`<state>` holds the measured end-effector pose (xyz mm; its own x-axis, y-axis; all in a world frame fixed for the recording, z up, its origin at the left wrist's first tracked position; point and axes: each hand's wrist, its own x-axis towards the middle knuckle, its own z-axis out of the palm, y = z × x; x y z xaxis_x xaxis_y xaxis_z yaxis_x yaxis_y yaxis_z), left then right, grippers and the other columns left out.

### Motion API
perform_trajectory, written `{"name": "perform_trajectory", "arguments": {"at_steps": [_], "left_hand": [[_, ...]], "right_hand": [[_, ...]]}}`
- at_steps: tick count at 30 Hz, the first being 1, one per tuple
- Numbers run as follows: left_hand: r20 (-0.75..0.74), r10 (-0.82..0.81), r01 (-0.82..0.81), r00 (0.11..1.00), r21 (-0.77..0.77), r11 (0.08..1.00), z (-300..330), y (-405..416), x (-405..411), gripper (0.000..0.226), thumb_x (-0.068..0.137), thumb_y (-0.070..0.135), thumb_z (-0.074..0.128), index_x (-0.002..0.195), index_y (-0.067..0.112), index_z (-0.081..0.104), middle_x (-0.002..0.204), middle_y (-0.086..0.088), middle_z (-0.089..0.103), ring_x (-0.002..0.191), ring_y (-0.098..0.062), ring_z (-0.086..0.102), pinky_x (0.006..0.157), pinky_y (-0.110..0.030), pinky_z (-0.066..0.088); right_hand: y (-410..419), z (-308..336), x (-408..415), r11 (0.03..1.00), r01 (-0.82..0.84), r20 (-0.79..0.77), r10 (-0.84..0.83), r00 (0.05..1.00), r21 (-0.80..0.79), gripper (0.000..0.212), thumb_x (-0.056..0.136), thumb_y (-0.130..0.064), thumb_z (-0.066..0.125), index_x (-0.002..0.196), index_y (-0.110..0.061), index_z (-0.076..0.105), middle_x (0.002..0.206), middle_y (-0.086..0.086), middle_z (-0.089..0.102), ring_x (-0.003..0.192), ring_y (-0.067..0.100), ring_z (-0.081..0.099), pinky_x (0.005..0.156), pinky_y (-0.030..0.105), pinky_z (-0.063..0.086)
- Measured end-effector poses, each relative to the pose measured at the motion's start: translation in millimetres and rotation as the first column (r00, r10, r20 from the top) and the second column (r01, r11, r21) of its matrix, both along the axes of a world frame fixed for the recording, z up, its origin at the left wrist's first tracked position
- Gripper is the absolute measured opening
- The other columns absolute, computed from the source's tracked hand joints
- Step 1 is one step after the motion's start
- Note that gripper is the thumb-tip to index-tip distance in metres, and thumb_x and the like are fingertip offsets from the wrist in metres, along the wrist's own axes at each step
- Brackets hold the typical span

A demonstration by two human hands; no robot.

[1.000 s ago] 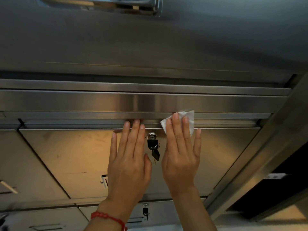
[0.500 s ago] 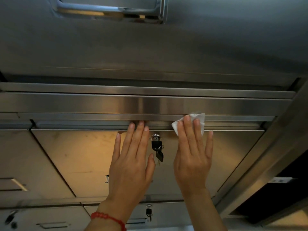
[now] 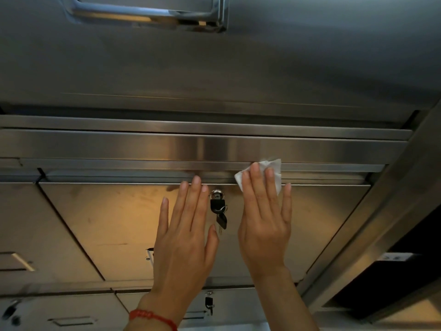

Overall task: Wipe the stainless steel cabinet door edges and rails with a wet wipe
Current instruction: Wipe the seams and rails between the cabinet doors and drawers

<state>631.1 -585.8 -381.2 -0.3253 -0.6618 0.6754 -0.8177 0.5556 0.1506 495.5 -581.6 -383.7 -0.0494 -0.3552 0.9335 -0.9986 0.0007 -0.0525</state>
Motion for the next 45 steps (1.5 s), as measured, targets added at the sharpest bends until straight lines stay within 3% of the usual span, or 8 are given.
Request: {"name": "perform_trajectory", "arguments": {"at_steps": [5, 11, 17, 23, 29, 34, 38, 45], "left_hand": [[0.014, 0.008, -0.009, 1.000, 0.013, 1.000, 0, 0, 1, 0.059, 0.086, 0.026, 0.038, 0.140, 0.004, 0.034, 0.149, -0.012, 0.028, 0.139, -0.022, 0.019, 0.112, -0.046, 0.014], [-0.027, -0.017, 0.017, 1.000, 0.004, 1.000, 2, 7, -4, 0.057, 0.088, 0.025, 0.039, 0.140, 0.003, 0.035, 0.149, -0.012, 0.029, 0.139, -0.023, 0.021, 0.111, -0.048, 0.017], [-0.024, -0.052, 0.051, 0.998, -0.022, 0.998, 6, 10, -12, 0.055, 0.090, 0.026, 0.037, 0.140, 0.004, 0.034, 0.148, -0.012, 0.032, 0.139, -0.024, 0.023, 0.111, -0.049, 0.019], [-0.016, -0.049, 0.049, 0.999, -0.026, 0.998, 9, 10, -28, 0.055, 0.088, 0.026, 0.038, 0.137, 0.002, 0.041, 0.147, -0.011, 0.033, 0.138, -0.023, 0.026, 0.110, -0.049, 0.021], [0.000, -0.036, 0.036, 0.999, -0.037, 0.999, 7, 8, -38, 0.056, 0.087, 0.026, 0.039, 0.136, -0.001, 0.042, 0.146, -0.014, 0.035, 0.137, -0.028, 0.030, 0.107, -0.051, 0.024], [0.007, -0.011, 0.011, 1.000, -0.048, 0.999, 6, 8, -40, 0.056, 0.085, 0.025, 0.039, 0.135, -0.001, 0.044, 0.145, -0.014, 0.037, 0.136, -0.028, 0.029, 0.108, -0.050, 0.023], [0.008, -0.001, 0.002, 1.000, -0.057, 0.998, 7, 8, -40, 0.055, 0.085, 0.024, 0.039, 0.134, -0.001, 0.045, 0.144, -0.014, 0.038, 0.135, -0.028, 0.032, 0.108, -0.049, 0.023], [-0.002, 0.003, -0.003, 1.000, -0.059, 0.998, 7, 8, -41, 0.055, 0.085, 0.023, 0.039, 0.134, -0.001, 0.046, 0.144, -0.013, 0.039, 0.134, -0.029, 0.034, 0.107, -0.050, 0.025]], "right_hand": [[5, -1, -16, 0.998, 0.061, 0.018, -0.061, 0.998, 0.005, 0.038, 0.094, -0.002, 0.042, 0.131, -0.005, 0.047, 0.140, 0.009, 0.042, 0.130, 0.028, 0.041, 0.108, 0.052, 0.027], [3, -1, -5, 1.000, 0.001, -0.001, -0.001, 1.000, 0.014, 0.035, 0.101, -0.006, 0.031, 0.132, -0.005, 0.047, 0.140, 0.010, 0.044, 0.129, 0.032, 0.043, 0.106, 0.054, 0.031], [9, 0, -25, 0.998, 0.066, 0.029, -0.066, 0.997, 0.001, 0.036, 0.100, -0.004, 0.031, 0.132, -0.004, 0.047, 0.139, 0.011, 0.044, 0.128, 0.032, 0.044, 0.107, 0.053, 0.029], [8, 1, -27, 1.000, 0.010, -0.044, -0.009, 0.999, 0.013, 0.036, 0.097, -0.003, 0.037, 0.132, -0.005, 0.047, 0.140, 0.009, 0.043, 0.129, 0.030, 0.043, 0.107, 0.052, 0.031], [10, 0, -33, 1.000, 0.006, 0.043, -0.005, 0.999, -0.016, 0.039, 0.096, -0.001, 0.037, 0.133, -0.004, 0.045, 0.141, 0.010, 0.042, 0.131, 0.029, 0.041, 0.109, 0.052, 0.028], [11, -2, -41, 1.000, 0.009, -0.027, -0.008, 1.000, 0.021, 0.036, 0.098, -0.004, 0.038, 0.132, -0.006, 0.048, 0.139, 0.009, 0.045, 0.130, 0.030, 0.042, 0.108, 0.052, 0.030], [16, -2, -48, 0.998, 0.060, 0.014, -0.060, 0.998, 0.014, 0.037, 0.094, -0.002, 0.040, 0.130, -0.004, 0.048, 0.139, 0.010, 0.043, 0.129, 0.031, 0.042, 0.107, 0.054, 0.029], [13, -1, -45, 0.999, 0.011, -0.003, -0.011, 1.000, 0.030, 0.037, 0.094, -0.001, 0.041, 0.130, -0.003, 0.047, 0.139, 0.011, 0.043, 0.129, 0.029, 0.041, 0.107, 0.054, 0.030]]}}
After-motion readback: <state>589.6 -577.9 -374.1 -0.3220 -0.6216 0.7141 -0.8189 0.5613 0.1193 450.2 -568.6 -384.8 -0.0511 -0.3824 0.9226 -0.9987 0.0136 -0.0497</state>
